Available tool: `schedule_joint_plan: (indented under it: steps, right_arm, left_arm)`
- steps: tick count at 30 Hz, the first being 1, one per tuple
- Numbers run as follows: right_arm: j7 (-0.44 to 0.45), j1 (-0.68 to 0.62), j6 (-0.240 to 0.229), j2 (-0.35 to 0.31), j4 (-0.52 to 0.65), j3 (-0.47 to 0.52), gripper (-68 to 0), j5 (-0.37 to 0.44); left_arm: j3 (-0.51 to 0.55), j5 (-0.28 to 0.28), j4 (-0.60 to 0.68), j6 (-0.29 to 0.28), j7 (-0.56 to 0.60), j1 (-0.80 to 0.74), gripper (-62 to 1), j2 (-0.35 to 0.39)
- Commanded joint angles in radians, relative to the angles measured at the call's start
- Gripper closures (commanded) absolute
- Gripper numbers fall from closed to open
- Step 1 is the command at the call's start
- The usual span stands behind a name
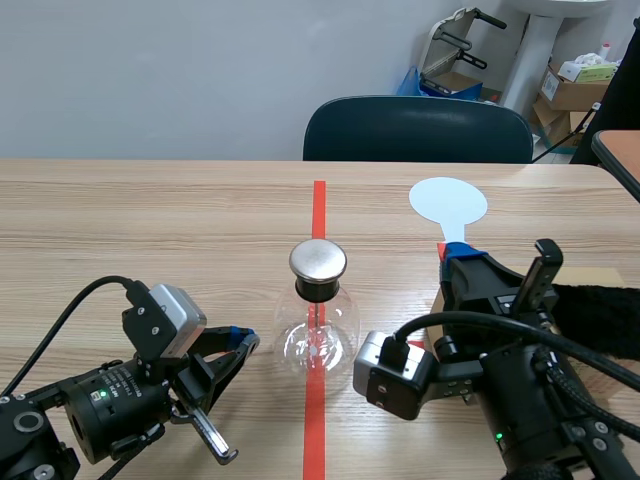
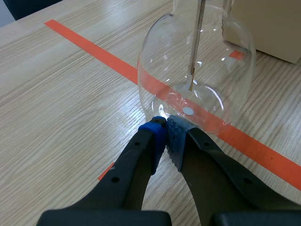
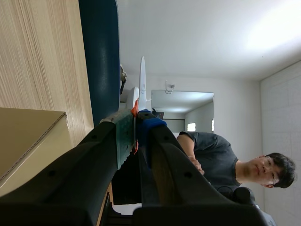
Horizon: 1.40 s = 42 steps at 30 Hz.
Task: Do the electroscope experiment
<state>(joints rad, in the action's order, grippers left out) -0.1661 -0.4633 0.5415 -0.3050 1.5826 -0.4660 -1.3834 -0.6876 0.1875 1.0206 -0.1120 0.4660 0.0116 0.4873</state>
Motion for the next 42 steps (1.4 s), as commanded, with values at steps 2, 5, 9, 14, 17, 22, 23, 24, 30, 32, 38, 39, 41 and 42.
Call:
schedule_joint_plan:
  steps: [2, 5, 9, 14, 17, 22, 23, 24, 30, 32, 38, 39, 41, 42]
  right_arm:
    - [-0.003, 0.011, 0.011, -0.005, 0.008, 0.001, -1.1, -0.001]
    - [-0.003, 0.011, 0.011, -0.005, 0.008, 0.001, -1.1, -0.001]
    - [-0.003, 0.011, 0.012, -0.005, 0.008, 0.001, -1.1, -0.001]
    - [-0.004, 0.012, 0.013, -0.005, 0.008, 0.001, -1.1, -0.001]
    - [-0.004, 0.012, 0.015, -0.005, 0.008, 0.001, -1.1, -0.001]
    - [0.000, 0.012, 0.036, -0.005, 0.008, 0.001, -1.2, 0.000]
    - [0.000, 0.012, 0.053, -0.005, 0.009, 0.001, -1.3, 0.000]
    - [0.000, 0.012, 0.074, -0.005, 0.011, 0.001, -1.3, 0.000]
    - [-0.011, -0.031, 0.158, -0.032, 0.056, 0.001, -1.3, -0.012]
    - [-0.019, -0.068, 0.161, -0.052, 0.090, 0.003, -1.3, -0.011]
    - [-0.027, -0.227, 0.241, -0.092, 0.204, 0.057, -1.5, -0.020]
    - [-0.026, -0.259, 0.241, -0.095, 0.213, 0.075, -1.5, -0.027]
    - [-0.016, -0.318, 0.241, -0.096, 0.227, 0.115, -1.6, -0.028]
    - [-0.010, -0.346, 0.241, -0.097, 0.230, 0.133, -1.8, -0.027]
  left_arm:
    - [0.002, 0.006, 0.018, -0.002, 0.012, 0.005, -3.1, -0.005]
    - [0.002, 0.006, 0.018, -0.002, 0.012, 0.005, -3.1, -0.005]
    - [0.002, 0.006, 0.018, -0.002, 0.012, 0.005, -3.1, -0.004]
    - [0.002, 0.010, 0.018, -0.003, 0.015, 0.005, -3.1, 0.000]
    - [0.002, 0.010, 0.020, -0.006, 0.020, 0.005, -3.1, 0.010]
    - [0.002, 0.010, 0.021, -0.016, 0.065, 0.005, -3.1, 0.032]
    - [0.002, 0.010, 0.021, -0.027, 0.076, 0.005, -3.1, 0.040]
    - [0.002, 0.010, 0.021, -0.048, 0.089, 0.005, -3.1, 0.049]
    - [0.002, 0.047, 0.021, -0.156, 0.201, 0.005, -3.2, 0.114]
    - [0.002, 0.067, 0.021, -0.208, 0.236, 0.005, -3.2, 0.140]
    - [0.002, 0.067, 0.021, -0.355, 0.328, 0.002, -4.1, 0.214]
    - [0.002, 0.067, 0.021, -0.375, 0.332, 0.000, -6.9, 0.223]
    - [0.002, 0.067, 0.026, -0.405, 0.332, -0.008, -14.9, 0.240]
    - [0.002, 0.066, 0.035, -0.409, 0.339, -0.015, -18.9, 0.249]
